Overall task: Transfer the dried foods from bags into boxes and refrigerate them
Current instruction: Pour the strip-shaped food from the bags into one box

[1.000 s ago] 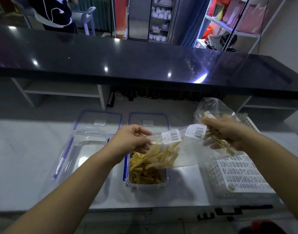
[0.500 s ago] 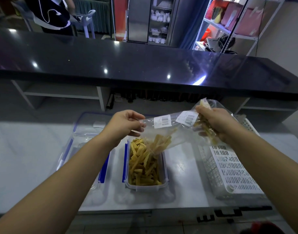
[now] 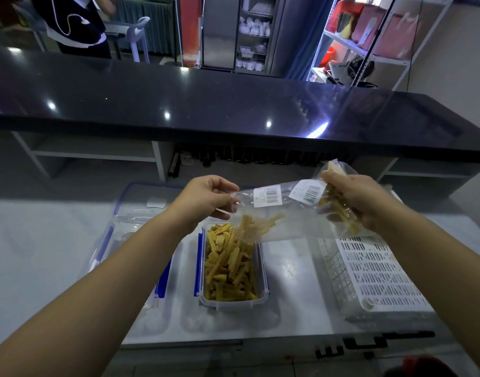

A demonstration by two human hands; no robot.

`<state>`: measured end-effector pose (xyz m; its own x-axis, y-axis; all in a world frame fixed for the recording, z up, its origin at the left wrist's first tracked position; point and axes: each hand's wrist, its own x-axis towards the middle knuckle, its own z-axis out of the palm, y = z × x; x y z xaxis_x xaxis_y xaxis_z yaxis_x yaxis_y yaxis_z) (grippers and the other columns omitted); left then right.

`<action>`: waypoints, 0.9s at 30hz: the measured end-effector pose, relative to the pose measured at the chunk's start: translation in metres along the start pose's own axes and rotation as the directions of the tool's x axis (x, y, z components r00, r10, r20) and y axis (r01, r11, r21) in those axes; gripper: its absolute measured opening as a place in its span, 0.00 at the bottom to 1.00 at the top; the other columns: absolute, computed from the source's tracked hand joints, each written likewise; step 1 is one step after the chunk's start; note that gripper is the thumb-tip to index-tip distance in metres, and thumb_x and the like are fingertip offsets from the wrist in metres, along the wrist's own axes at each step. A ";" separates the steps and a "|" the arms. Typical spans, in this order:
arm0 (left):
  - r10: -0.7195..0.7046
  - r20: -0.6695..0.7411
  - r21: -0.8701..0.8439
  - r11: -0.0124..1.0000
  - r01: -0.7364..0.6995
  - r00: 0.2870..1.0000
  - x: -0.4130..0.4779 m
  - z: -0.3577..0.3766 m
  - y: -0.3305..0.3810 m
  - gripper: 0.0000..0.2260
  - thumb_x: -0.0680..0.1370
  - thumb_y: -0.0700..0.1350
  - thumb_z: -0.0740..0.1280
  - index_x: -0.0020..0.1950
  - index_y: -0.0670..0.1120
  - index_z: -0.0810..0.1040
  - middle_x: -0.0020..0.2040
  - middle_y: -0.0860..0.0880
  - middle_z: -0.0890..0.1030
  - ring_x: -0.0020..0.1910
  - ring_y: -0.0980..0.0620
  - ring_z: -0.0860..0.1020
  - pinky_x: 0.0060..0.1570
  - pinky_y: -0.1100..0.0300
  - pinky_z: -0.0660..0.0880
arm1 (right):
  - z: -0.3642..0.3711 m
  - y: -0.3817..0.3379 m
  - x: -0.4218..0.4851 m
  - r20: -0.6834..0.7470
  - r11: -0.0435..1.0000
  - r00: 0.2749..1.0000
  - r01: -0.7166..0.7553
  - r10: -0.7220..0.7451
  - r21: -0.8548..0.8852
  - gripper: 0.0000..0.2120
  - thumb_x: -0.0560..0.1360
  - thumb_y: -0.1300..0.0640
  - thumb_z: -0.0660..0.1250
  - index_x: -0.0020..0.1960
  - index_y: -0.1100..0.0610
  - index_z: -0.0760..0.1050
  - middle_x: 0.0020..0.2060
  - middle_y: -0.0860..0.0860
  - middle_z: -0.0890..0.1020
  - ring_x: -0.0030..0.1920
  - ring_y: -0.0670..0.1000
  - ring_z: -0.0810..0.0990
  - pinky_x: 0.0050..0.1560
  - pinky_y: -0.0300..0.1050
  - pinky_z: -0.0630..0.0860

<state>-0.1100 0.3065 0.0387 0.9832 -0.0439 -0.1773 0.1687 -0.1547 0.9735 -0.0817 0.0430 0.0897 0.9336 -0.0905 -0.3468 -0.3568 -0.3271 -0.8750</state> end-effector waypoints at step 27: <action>0.018 0.072 0.048 0.999 -0.021 0.997 -0.025 -0.005 0.017 0.08 0.74 0.36 0.69 0.52 0.42 0.78 0.41 0.44 0.84 0.37 0.51 0.83 0.36 0.61 0.80 | -0.016 0.006 -0.014 0.060 0.996 0.995 -0.082 0.084 -0.028 0.17 0.75 0.49 0.67 0.50 0.64 0.77 0.41 0.62 0.84 0.34 0.58 0.84 0.26 0.43 0.78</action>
<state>-0.1313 0.3097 0.0607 0.9784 -0.1176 -0.1702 0.1444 -0.2011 0.9689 -0.0963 0.0272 0.0950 0.8967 -0.0612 -0.4383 -0.4311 -0.3445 -0.8339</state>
